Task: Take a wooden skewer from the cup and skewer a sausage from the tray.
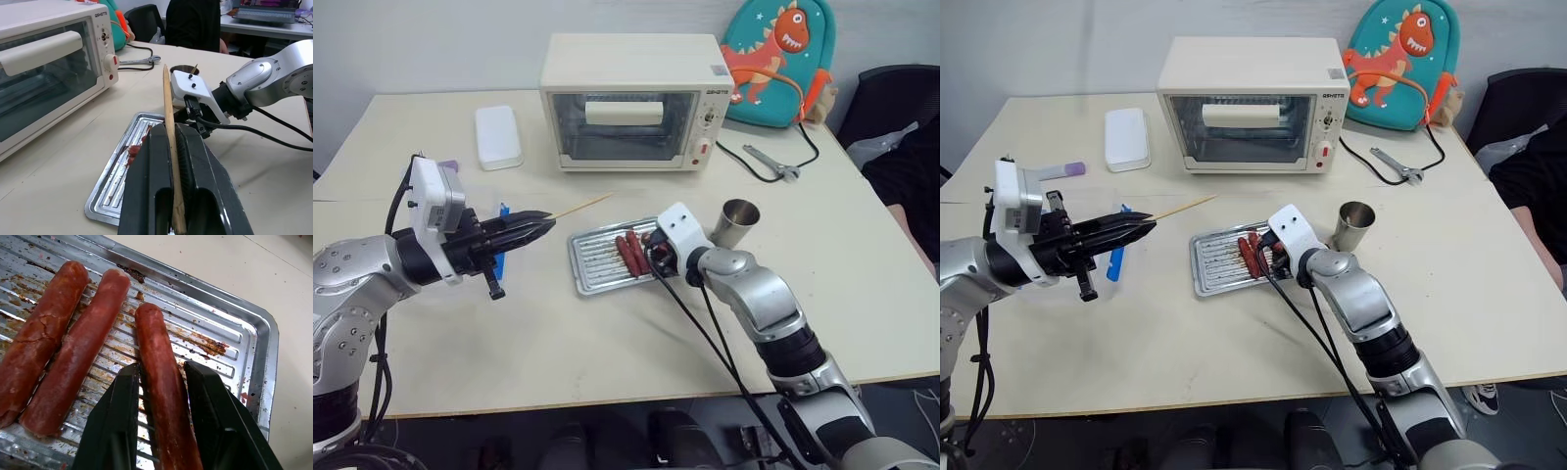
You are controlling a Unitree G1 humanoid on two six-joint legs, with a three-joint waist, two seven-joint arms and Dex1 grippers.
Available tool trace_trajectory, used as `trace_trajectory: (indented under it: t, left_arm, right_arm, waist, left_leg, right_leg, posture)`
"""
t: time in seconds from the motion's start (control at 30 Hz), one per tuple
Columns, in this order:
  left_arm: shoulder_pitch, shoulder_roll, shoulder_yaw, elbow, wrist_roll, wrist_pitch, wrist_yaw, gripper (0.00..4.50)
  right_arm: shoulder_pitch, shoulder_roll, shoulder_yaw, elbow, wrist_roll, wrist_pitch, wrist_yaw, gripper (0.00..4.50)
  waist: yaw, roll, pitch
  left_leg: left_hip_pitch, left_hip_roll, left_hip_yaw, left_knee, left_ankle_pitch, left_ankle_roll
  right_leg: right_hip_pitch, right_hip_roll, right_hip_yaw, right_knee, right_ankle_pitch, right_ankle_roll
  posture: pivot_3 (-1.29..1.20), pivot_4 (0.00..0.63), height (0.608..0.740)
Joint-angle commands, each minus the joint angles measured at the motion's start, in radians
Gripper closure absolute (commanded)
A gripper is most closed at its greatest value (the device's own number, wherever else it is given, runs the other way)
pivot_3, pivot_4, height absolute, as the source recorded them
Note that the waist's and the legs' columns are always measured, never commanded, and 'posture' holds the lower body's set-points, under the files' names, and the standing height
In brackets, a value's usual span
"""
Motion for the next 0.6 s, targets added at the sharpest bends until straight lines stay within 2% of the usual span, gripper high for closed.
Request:
trace_trajectory:
  t: [0.03, 0.33, 0.47, 0.6]
  left_arm:
    - [-0.012, 0.011, 0.017, -0.023, -0.001, -0.007, 0.006, 4.50]
    - [-0.012, 0.013, 0.018, -0.020, 0.002, -0.013, 0.002, 4.50]
    - [-0.012, 0.013, 0.018, -0.018, 0.003, -0.014, 0.000, 4.50]
    - [-0.016, 0.014, 0.016, -0.013, 0.005, -0.014, -0.004, 4.50]
  right_arm:
    - [0.002, -0.010, 0.011, 0.009, -0.022, -0.037, 0.021, 3.04]
    - [0.014, -0.075, 0.036, 0.024, -0.034, -0.101, 0.133, 3.04]
    - [0.017, -0.075, 0.035, 0.024, -0.042, -0.108, 0.148, 3.78]
    - [0.017, -0.074, 0.034, 0.021, -0.048, -0.112, 0.157, 3.78]
  waist:
    - [0.000, 0.000, 0.000]
    - [0.001, 0.000, 0.000]
    - [0.001, 0.000, 0.000]
    - [0.001, 0.000, 0.000]
  left_leg:
    - [0.000, 0.000, 0.000, 0.000, 0.000, 0.000]
    - [0.000, 0.000, 0.000, 0.000, 0.000, 0.000]
    - [0.000, 0.000, 0.000, 0.000, 0.000, 0.000]
    - [0.000, 0.000, 0.000, 0.001, 0.000, 0.000]
  right_leg:
    - [0.000, 0.000, 0.000, 0.000, 0.000, 0.000]
    - [0.000, 0.000, 0.000, 0.001, 0.000, 0.000]
    - [0.000, 0.000, 0.000, 0.001, 0.000, 0.000]
    - [0.000, 0.000, 0.000, 0.001, 0.000, 0.000]
  posture:
    - [0.00, 0.150, 0.740]
    - [0.00, 0.150, 0.740]
    - [0.00, 0.150, 0.740]
    - [0.00, 0.150, 0.740]
